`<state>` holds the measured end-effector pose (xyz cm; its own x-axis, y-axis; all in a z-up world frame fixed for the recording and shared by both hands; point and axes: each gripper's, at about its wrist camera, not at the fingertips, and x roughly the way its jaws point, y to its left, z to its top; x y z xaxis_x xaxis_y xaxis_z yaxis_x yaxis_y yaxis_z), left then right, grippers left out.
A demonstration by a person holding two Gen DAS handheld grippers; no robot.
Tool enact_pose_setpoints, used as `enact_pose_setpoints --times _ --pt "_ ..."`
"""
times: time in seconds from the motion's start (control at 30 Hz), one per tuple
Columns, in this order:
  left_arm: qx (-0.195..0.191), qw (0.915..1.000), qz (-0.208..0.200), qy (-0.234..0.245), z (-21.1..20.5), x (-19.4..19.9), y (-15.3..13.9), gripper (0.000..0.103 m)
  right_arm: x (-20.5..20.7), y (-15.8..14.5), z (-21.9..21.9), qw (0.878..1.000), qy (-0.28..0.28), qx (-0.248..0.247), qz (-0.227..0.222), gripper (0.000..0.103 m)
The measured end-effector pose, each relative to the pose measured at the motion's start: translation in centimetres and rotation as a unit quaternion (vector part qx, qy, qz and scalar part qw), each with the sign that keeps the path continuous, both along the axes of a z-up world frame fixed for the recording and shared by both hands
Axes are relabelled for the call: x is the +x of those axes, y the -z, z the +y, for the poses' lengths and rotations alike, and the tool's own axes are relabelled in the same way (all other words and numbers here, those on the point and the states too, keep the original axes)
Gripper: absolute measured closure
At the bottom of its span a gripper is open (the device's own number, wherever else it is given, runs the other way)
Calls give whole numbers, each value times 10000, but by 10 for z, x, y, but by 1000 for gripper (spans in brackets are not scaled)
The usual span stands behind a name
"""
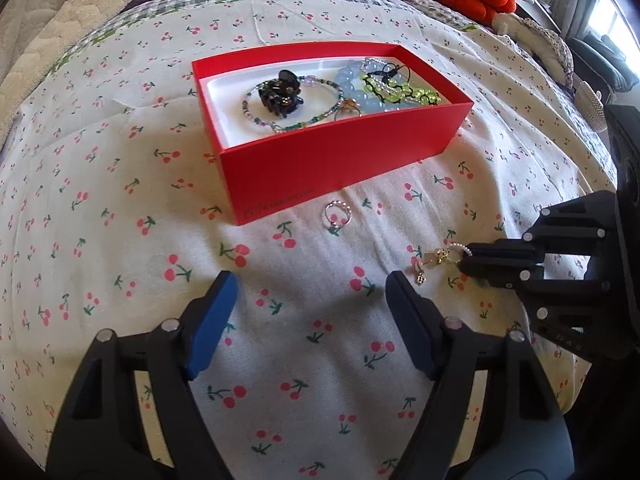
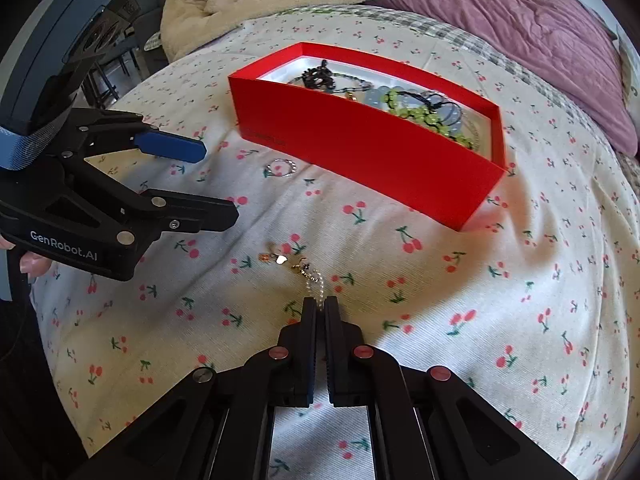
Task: Organize jewelry
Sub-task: 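Grasp the silver ring with the left tool while the right tool reopens beside the gold charm, then grasp the pearl-and-gold earring with the right tool while the left tool holds the ring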
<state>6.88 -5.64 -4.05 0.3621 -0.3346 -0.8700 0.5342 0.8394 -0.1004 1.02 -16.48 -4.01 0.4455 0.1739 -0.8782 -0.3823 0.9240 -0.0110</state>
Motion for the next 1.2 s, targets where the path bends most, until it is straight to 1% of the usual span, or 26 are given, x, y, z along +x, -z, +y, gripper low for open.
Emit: enact_pose_setpoints --times 0.17,0.33,0.37,0.5,0.53,0.6,0.63,0.77,0.83,0.87,0.9,0.93,0.97,1.0,1.03,1.1,1.2 --pt "18 9999 -83 59 -8 3 0 36 -4 -10 -8 9999 78 25 -136 100" --pt "2 9999 -121 71 -11 5 1 48 -8 -28 -19 9991 165 193 -325 100" --pt "3 9999 -131 84 -12 5 1 48 -7 -30 -22 9990 194 225 -338 100" --pt "6 9997 -177 151 -16 8 4 53 -6 -32 -31 9984 257 461 -216 98" --pt "9 9997 -191 169 -17 9 4 54 -6 -30 -30 9983 253 498 -146 97" --pt "8 9995 -233 205 -20 11 6 57 -6 -27 -29 9983 220 534 8 92" --pt "19 9994 -253 221 -21 11 6 59 -7 -25 -28 9983 195 553 47 92" --pt "68 9992 -320 248 -27 14 7 67 -10 -23 -26 9985 134 532 63 88" --pt "97 9991 -342 249 -28 15 7 76 -10 -23 -25 9984 105 553 91 84" --pt "121 9990 -352 230 -29 15 7 78 -10 -23 -25 9983 92 562 90 82" --pt "137 9990 -354 218 -29 16 6 84 -11 -23 -25 9983 80 573 95 78" --pt "148 9990 -359 207 -29 16 6 90 -10 -22 -23 9982 55 589 115 71" --pt "157 9990 -362 195 -28 16 5 93 -10 -22 -22 9980 27 616 125 66" --pt "159 9991 -362 179 -28 16 5 94 -8 -21 -22 9979 11 633 119 47" --pt "146 9991 -355 170 -27 16 4 95 -9 -22 -21 9978 -15 668 50 41" --pt "129 9992 -340 148 -25 15 3 97 -4 -21 -17 9980 -126 617 15 41" --pt "113 9993 -327 128 -23 14 1 98 6 -13 -12 9985 -179 503 85 43"
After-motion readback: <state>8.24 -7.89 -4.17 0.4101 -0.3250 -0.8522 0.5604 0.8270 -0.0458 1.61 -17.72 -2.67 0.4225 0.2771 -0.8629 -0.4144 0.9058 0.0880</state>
